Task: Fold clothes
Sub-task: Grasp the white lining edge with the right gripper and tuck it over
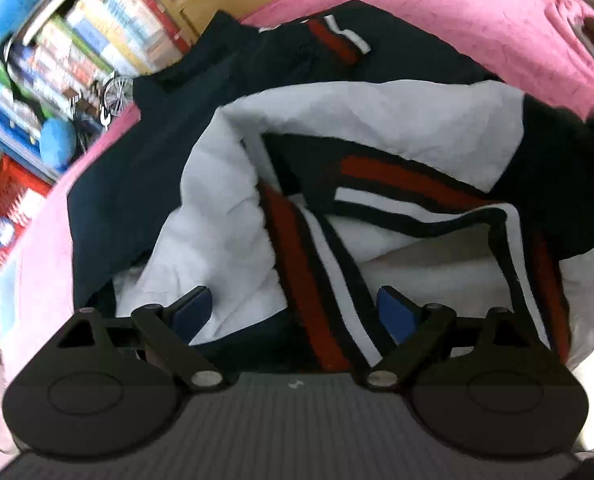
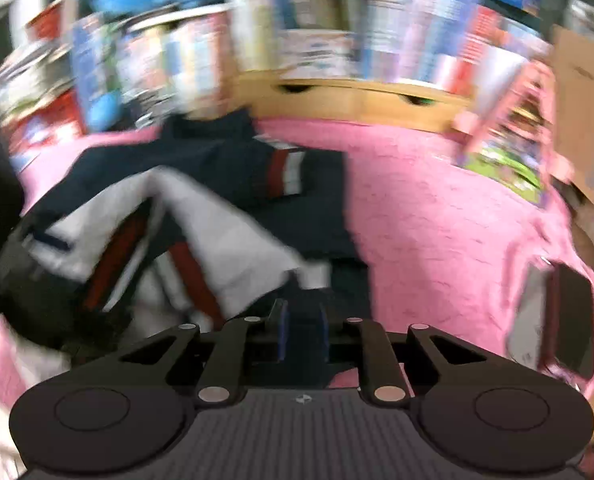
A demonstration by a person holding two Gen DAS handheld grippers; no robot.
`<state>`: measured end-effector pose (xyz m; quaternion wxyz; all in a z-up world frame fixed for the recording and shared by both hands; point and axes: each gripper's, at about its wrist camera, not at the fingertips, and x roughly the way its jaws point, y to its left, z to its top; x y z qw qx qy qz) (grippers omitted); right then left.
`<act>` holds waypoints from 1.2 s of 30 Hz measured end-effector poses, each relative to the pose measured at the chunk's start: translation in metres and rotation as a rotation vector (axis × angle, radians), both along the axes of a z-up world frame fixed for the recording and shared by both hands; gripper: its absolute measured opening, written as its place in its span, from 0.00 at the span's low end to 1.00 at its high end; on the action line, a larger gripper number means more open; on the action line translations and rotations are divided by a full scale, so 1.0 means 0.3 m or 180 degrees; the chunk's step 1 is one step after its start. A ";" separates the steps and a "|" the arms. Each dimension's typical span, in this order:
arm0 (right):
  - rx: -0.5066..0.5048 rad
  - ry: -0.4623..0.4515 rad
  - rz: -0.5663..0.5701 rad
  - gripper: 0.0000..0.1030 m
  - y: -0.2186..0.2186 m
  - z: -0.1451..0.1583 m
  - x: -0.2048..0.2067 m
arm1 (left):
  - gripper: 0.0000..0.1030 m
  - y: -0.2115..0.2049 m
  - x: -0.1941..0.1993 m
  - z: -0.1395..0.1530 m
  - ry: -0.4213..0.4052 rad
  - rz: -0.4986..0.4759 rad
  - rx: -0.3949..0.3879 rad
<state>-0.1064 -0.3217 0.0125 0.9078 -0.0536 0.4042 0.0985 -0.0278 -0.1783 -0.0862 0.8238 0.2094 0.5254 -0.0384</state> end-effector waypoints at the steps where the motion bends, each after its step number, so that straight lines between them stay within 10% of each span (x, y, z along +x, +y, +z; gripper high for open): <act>1: -0.0072 -0.0003 0.0165 0.23 0.038 -0.012 -0.007 | 0.87 0.020 0.001 0.007 0.0012 0.0063 -0.0076; 8: -0.0778 -0.0114 0.0981 0.53 0.305 -0.148 0.007 | 0.88 0.116 -0.010 0.052 -0.0025 0.0361 -0.0123; 10: -0.1050 -0.0103 0.1069 0.44 0.352 -0.199 0.026 | 0.88 0.130 -0.016 0.068 -0.0040 0.0384 -0.0137; 11: -0.1117 -0.0090 0.1095 0.17 0.361 -0.210 0.035 | 0.88 0.135 -0.020 0.078 -0.0048 0.0390 -0.0148; 12: -0.1100 -0.0083 0.1062 0.14 0.356 -0.204 0.041 | 0.88 0.135 -0.026 0.086 -0.0062 0.0370 -0.0169; 20: -0.0468 -0.0253 0.0229 0.13 0.164 -0.018 0.067 | 0.88 0.007 -0.078 0.104 -0.0138 -0.0223 -0.0422; 28: -0.0186 -0.0337 -0.0228 0.13 0.020 0.098 0.075 | 0.87 -0.055 -0.020 -0.023 -0.0094 -0.0180 0.0094; 31: -0.0327 -0.0298 0.0146 0.18 0.057 0.074 0.042 | 0.87 0.009 -0.013 -0.017 -0.0189 -0.0005 0.0186; 36: -0.0856 -0.0320 0.0956 0.54 0.268 -0.040 0.004 | 0.82 0.150 0.015 0.032 -0.0279 0.0450 0.0260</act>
